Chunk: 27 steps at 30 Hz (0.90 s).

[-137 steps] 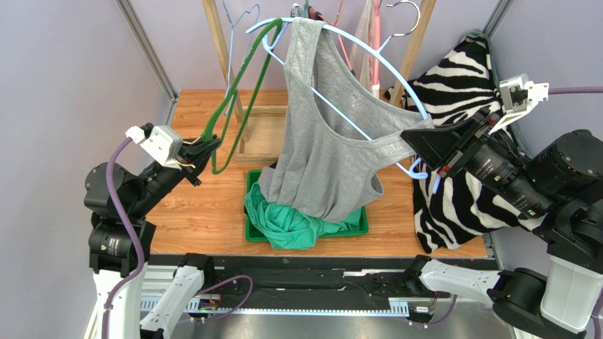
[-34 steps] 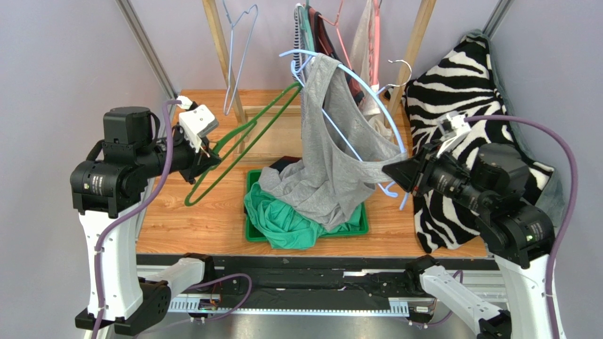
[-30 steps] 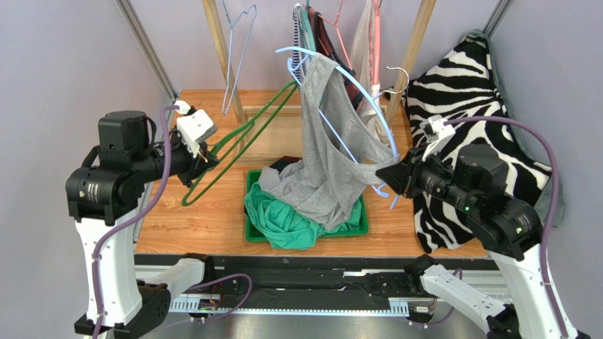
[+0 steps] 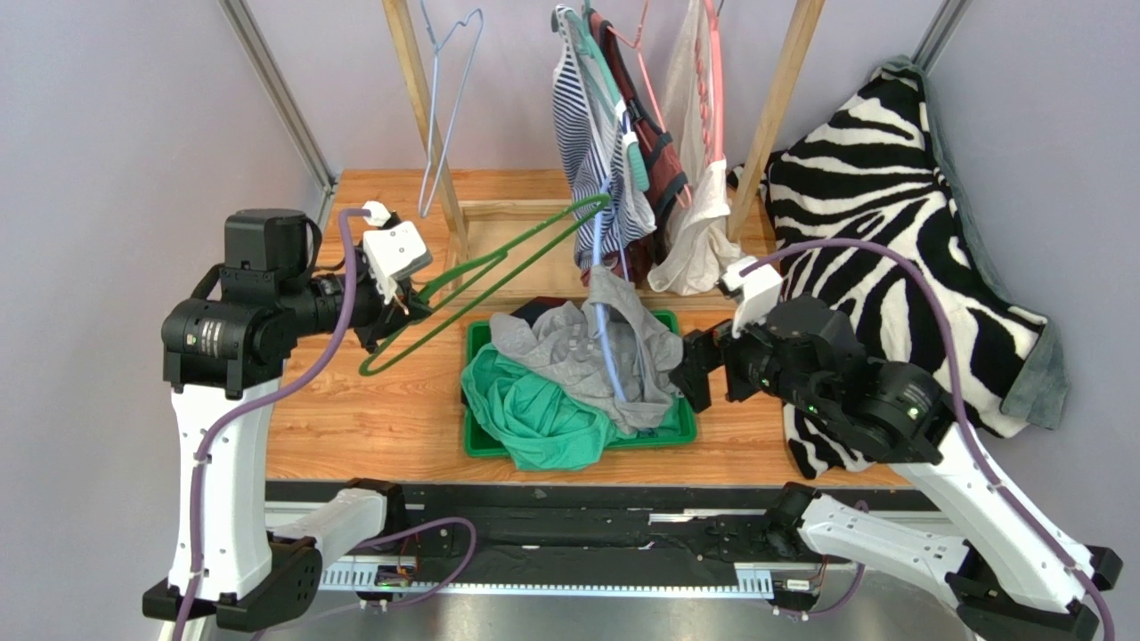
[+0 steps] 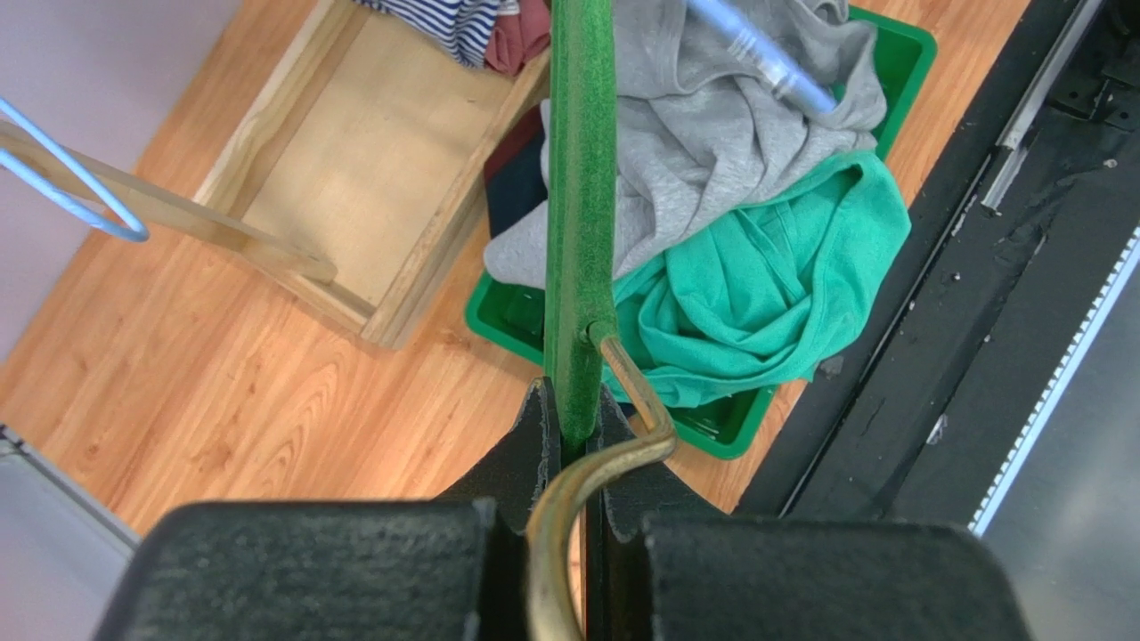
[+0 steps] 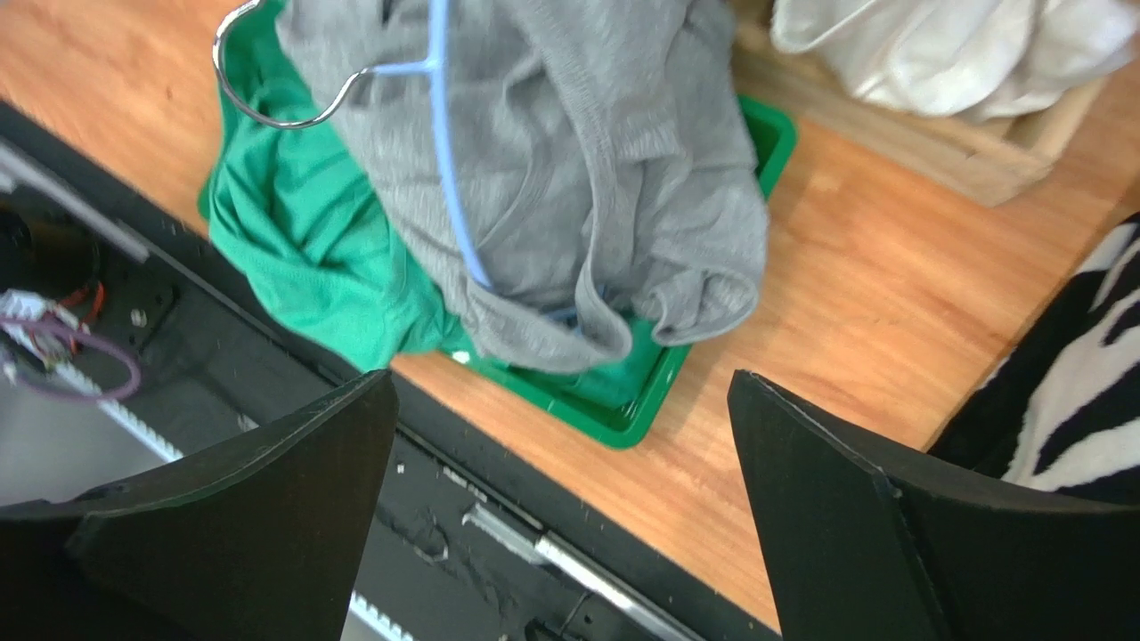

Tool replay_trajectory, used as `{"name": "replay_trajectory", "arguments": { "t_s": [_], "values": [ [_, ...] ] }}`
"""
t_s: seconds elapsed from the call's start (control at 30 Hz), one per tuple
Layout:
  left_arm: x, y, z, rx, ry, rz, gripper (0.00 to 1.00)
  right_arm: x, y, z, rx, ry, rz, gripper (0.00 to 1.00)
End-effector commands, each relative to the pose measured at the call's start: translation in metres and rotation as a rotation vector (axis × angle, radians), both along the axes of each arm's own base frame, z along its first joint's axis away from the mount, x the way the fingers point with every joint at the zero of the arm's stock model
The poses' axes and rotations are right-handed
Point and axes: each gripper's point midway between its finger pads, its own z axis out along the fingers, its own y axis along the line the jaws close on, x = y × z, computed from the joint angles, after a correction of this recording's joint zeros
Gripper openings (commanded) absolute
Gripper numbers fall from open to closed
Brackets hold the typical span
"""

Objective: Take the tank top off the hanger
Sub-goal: Place the hanger in the bin, then place the hanger at the clothesline.

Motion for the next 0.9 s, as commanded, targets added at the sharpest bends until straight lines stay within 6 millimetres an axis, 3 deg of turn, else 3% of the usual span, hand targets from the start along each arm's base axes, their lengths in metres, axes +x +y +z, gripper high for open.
{"name": "replay_trajectory", "arguments": {
  "t_s": [0.0, 0.13, 0.2, 0.23, 0.3, 0.37, 0.4, 0.47, 0.5, 0.67, 0.87],
  "values": [
    [-0.069, 0.005, -0.027, 0.027, 0.22, -0.044, 0.0, 0.005, -0.016, 0.064, 0.146, -0.197, -0.067, 1.0],
    [-0.067, 0.008, -0.03, 0.064, 0.219, -0.044, 0.0, -0.003, 0.005, 0.121, 0.254, -0.316, 0.078, 1.0],
    [-0.067, 0.009, -0.033, 0.09, 0.225, -0.05, 0.0, -0.005, 0.023, 0.134, 0.226, -0.364, 0.175, 1.0],
    [-0.072, 0.004, -0.036, 0.097, 0.242, -0.081, 0.0, -0.008, 0.027, 0.156, 0.251, -0.419, 0.207, 1.0],
    [-0.08, -0.003, -0.048, 0.143, 0.29, -0.144, 0.0, -0.006, 0.046, 0.163, 0.187, -0.49, 0.288, 1.0],
    [-0.087, -0.009, -0.059, 0.166, 0.347, -0.181, 0.0, -0.017, 0.064, 0.181, 0.164, -0.56, 0.371, 1.0],
    [-0.094, -0.014, -0.067, 0.195, 0.379, -0.231, 0.0, -0.025, 0.087, 0.177, 0.125, -0.565, 0.446, 1.0],
    [-0.099, -0.018, -0.07, 0.211, 0.401, -0.256, 0.0, -0.025, 0.098, 0.174, 0.02, -0.615, 0.485, 1.0],
    [-0.102, -0.021, -0.071, 0.222, 0.409, -0.279, 0.0, -0.028, 0.113, 0.164, -0.024, -0.607, 0.53, 0.99],
    [-0.108, -0.024, -0.073, 0.234, 0.414, -0.321, 0.0, -0.048, 0.127, 0.159, -0.011, -0.592, 0.671, 0.93],
    [-0.123, -0.034, -0.083, 0.242, 0.474, -0.414, 0.0, -0.052, 0.136, 0.148, -0.039, -0.592, 0.73, 0.91]
  ]
}}
